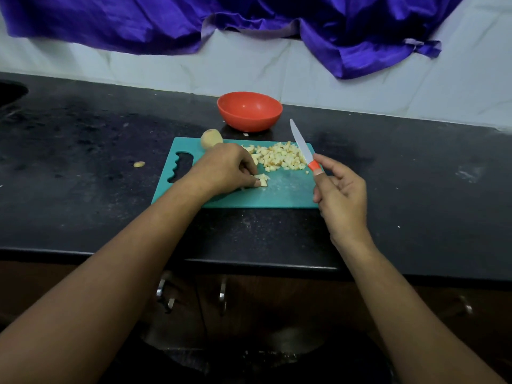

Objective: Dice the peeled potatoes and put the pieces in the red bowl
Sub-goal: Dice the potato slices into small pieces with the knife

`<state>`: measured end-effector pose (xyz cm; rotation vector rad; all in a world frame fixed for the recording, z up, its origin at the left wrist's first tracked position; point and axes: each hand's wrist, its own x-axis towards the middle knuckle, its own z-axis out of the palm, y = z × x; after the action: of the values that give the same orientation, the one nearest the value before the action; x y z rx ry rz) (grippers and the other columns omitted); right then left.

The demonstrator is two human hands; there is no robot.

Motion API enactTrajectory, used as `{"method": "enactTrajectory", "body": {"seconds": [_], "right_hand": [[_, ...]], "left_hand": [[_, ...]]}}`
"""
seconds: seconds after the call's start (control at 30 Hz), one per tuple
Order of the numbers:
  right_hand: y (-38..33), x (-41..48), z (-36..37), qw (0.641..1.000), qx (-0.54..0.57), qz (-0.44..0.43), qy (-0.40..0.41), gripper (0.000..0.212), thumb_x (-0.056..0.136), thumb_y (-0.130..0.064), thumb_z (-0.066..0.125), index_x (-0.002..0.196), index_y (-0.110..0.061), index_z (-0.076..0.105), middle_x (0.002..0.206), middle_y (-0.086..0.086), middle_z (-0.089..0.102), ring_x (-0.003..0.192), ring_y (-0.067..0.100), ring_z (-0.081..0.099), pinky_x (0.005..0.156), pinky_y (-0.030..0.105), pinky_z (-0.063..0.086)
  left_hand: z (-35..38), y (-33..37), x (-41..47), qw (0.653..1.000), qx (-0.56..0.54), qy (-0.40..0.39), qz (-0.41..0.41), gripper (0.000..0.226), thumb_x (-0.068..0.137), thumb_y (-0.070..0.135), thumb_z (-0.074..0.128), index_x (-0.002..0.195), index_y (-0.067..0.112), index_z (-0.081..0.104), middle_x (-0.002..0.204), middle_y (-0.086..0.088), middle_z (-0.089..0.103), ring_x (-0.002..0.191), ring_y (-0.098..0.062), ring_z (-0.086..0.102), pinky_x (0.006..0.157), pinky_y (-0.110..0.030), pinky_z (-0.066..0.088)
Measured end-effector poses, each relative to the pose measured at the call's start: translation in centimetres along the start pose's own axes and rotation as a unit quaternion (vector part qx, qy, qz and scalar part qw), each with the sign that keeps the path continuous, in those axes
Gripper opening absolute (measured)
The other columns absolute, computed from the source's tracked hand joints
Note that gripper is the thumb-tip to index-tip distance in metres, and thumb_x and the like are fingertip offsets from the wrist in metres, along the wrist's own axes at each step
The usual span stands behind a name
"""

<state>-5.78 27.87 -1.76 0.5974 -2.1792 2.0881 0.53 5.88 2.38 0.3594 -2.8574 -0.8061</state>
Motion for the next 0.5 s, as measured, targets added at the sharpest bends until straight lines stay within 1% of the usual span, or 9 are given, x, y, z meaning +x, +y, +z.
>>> {"method": "enactTrajectory", "body": {"seconds": [0.17,0.3,0.43,0.5], "right_hand": [[0.1,0.1,-0.2,0.998,0.043,0.003,0.036,0.029,0.102,-0.016,0.06,0.129,-0.023,0.07,0.06,0.006,0.053,0.048,0.006,0.041,0.051,0.016,0.037],[-0.1,0.0,-0.1,0.999,0.04,0.006,0.036,0.029,0.102,-0.016,0.06,0.129,-0.022,0.069,0.059,0.004,0.054,0.051,0.008,0.044,0.053,0.02,0.039],[-0.3,-0.1,-0.1,0.999,0.04,0.006,0.034,0.029,0.102,-0.018,0.061,0.13,-0.022,0.069,0.061,0.007,0.054,0.05,0.009,0.043,0.052,0.02,0.038],[-0.2,-0.1,-0.1,0.999,0.039,0.007,0.036,0.029,0.103,-0.017,0.061,0.13,-0.023,0.069,0.06,0.005,0.054,0.051,0.009,0.044,0.053,0.021,0.039]], "left_hand": [[1.5,2.0,1.8,1.0,-0.008,0.022,0.014,0.018,0.077,0.029,0.089,0.092,0.024,0.081,0.08,0.013,0.071,0.081,-0.005,0.067,0.084,-0.034,0.058],[3.1,3.5,3.1,0.998,-0.014,0.049,0.027,0.019,0.075,0.027,0.09,0.091,0.026,0.079,0.08,0.012,0.073,0.08,-0.007,0.068,0.082,-0.037,0.059],[3.4,3.7,3.2,0.993,-0.046,0.098,0.04,0.025,0.077,0.025,0.088,0.1,0.026,0.078,0.089,0.012,0.074,0.086,-0.006,0.068,0.086,-0.034,0.057],[2.5,3.2,2.6,0.991,-0.053,0.115,0.038,0.019,0.078,0.024,0.087,0.094,0.026,0.078,0.086,0.014,0.073,0.084,-0.003,0.067,0.084,-0.032,0.057]]}}
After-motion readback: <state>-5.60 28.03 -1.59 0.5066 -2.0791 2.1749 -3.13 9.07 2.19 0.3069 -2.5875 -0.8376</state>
